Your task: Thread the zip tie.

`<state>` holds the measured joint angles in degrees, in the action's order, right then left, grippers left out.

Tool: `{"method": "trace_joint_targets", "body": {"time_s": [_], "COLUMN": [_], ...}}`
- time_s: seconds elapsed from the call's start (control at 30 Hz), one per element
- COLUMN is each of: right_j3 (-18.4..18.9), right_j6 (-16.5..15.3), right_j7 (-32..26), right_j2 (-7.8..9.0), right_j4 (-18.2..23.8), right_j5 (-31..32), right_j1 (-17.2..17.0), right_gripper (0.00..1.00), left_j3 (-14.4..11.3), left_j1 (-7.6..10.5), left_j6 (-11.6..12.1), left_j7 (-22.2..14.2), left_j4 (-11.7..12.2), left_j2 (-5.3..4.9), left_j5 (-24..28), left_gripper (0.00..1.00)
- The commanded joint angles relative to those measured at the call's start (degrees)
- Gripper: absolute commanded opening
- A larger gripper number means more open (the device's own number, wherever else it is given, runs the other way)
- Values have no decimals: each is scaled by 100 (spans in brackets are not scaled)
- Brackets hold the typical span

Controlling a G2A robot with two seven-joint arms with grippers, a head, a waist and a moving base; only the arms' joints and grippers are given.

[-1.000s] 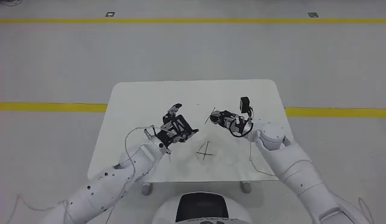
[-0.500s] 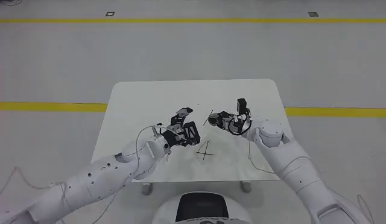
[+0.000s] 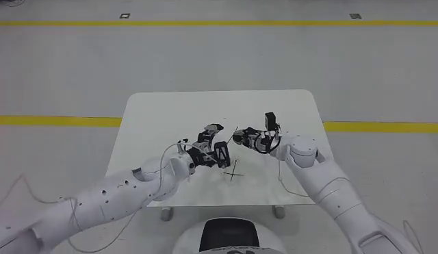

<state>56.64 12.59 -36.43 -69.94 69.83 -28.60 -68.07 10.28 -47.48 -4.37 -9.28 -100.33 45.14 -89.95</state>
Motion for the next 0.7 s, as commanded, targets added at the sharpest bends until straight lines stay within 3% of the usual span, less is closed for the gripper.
{"method": "trace_joint_targets", "body": {"time_s": [0.0, 0.07, 0.23, 0.43, 0.67], "right_j3": [-60, -60, -60, -69, -50], "right_j6": [14, 14, 14, 64, 32], "right_j7": [45, 45, 45, 87, 114], "right_j2": [-22, -22, -22, -32, -33], "right_j4": [3, 3, 3, 121, 133], "right_j5": [43, 43, 43, 22, 22], "right_j1": [38, 38, 38, -43, -40], "right_gripper": [0, 0, 0, 0, 0], "left_j3": [-53, -53, -53, -53, -50], "left_j1": [95, 127, 127, 245, 240], "left_j6": [62, -47, -47, 234, 222], "left_j7": [-166, -244, -244, -478, -510], "left_j4": [-46, -49, -49, 8, 18], "left_j2": [22, 43, 43, 77, 89], "left_j5": [0, 0, 0, 0, 0], "left_gripper": [100, 100, 100, 100, 100]}}
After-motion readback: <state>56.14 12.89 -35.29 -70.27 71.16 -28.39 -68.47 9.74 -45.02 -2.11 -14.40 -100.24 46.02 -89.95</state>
